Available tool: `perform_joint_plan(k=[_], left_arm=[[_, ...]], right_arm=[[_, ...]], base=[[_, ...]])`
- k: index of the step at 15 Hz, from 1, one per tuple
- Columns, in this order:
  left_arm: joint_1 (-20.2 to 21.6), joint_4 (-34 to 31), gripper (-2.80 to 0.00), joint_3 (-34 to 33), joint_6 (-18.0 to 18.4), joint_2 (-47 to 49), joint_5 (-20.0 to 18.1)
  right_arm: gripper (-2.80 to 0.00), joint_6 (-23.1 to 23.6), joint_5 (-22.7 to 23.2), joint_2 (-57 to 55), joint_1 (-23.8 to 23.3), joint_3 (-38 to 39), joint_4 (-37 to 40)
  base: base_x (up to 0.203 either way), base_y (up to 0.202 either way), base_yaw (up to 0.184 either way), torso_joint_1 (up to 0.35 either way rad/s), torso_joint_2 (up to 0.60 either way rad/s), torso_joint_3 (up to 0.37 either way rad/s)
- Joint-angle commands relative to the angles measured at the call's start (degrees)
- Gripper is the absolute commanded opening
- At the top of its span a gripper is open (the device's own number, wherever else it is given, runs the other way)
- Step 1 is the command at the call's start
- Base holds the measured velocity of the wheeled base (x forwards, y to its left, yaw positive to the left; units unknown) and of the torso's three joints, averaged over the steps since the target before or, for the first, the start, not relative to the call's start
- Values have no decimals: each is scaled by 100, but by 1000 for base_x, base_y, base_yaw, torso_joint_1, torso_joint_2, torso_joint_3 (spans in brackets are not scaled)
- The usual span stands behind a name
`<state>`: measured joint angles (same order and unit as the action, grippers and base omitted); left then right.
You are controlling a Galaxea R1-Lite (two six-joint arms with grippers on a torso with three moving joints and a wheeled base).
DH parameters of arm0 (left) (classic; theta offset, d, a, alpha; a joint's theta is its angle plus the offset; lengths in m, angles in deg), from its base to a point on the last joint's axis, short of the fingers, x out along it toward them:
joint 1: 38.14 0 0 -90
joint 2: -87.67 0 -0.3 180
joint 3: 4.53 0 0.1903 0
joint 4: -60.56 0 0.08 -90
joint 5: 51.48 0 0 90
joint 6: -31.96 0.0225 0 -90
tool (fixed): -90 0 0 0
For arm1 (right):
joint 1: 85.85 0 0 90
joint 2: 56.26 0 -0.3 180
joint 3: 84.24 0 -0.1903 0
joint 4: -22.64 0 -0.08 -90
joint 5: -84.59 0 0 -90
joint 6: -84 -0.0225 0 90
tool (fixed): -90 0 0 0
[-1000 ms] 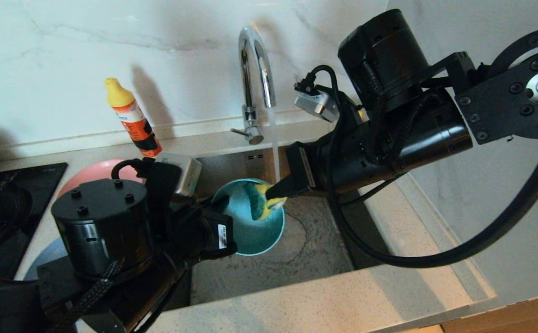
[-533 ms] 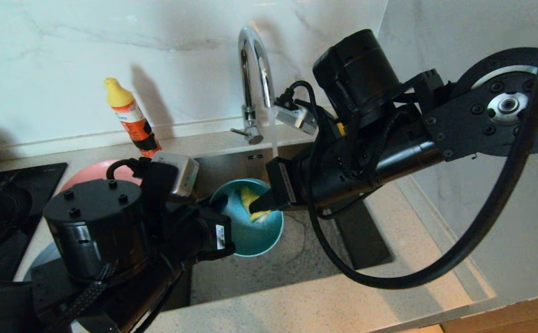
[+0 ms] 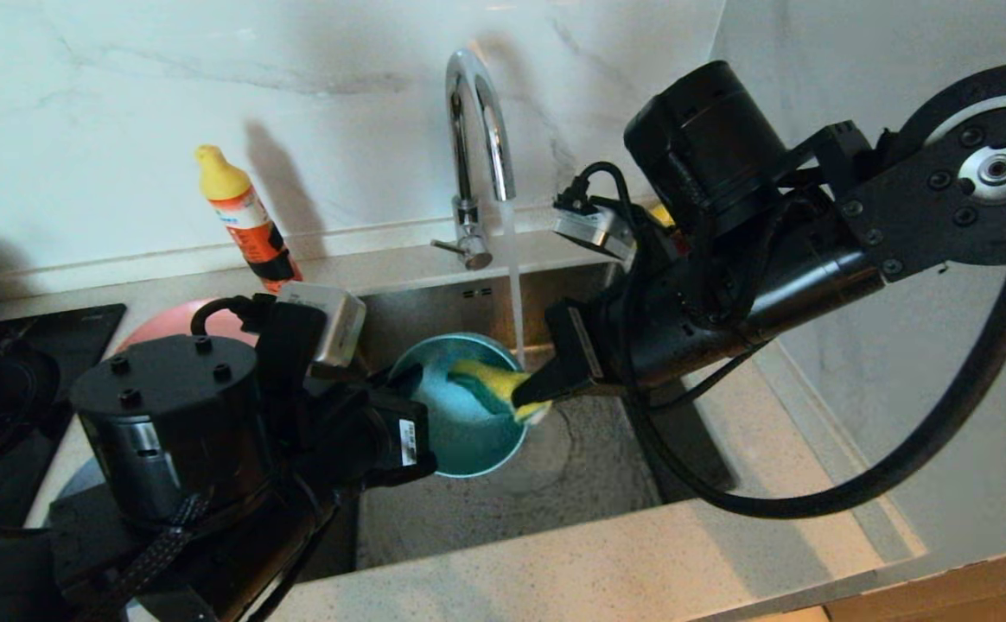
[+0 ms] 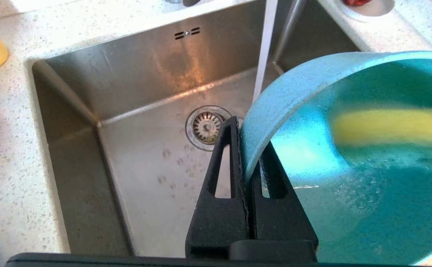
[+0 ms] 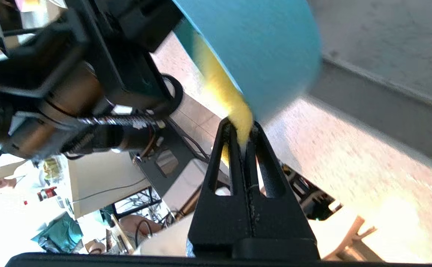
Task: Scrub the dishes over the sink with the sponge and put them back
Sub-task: Wipe the bowl
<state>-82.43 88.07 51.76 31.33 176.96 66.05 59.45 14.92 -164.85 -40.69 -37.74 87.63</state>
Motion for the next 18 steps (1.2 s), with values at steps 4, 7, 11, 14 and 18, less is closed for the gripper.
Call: perform_joint_plan(k=[4,7,11,14,18], left_arm=[[7,36,-280,3,-41,-26,17],[8,37,-280,60,-49,-9,16],[8,48,-280,76,-51,44,25],[8,72,-280,170,-42,97,33],[8,110,-280,124,-51,88,33]], right_arm=[[-280,-13,23,-8,96,9,113],[-280,-32,23,-238,265,-16,75],[-280,-2,3,-387,539,-34,-18],[-280,-15,1,-516,654,-34,-84],[-280,-24,-3,-628,803,-34,-146]], base=[[0,0,0,0,0,0],[0,0,0,0,0,0],[0,0,0,0,0,0],[0,0,0,0,0,0],[0,0,0,0,0,0]])
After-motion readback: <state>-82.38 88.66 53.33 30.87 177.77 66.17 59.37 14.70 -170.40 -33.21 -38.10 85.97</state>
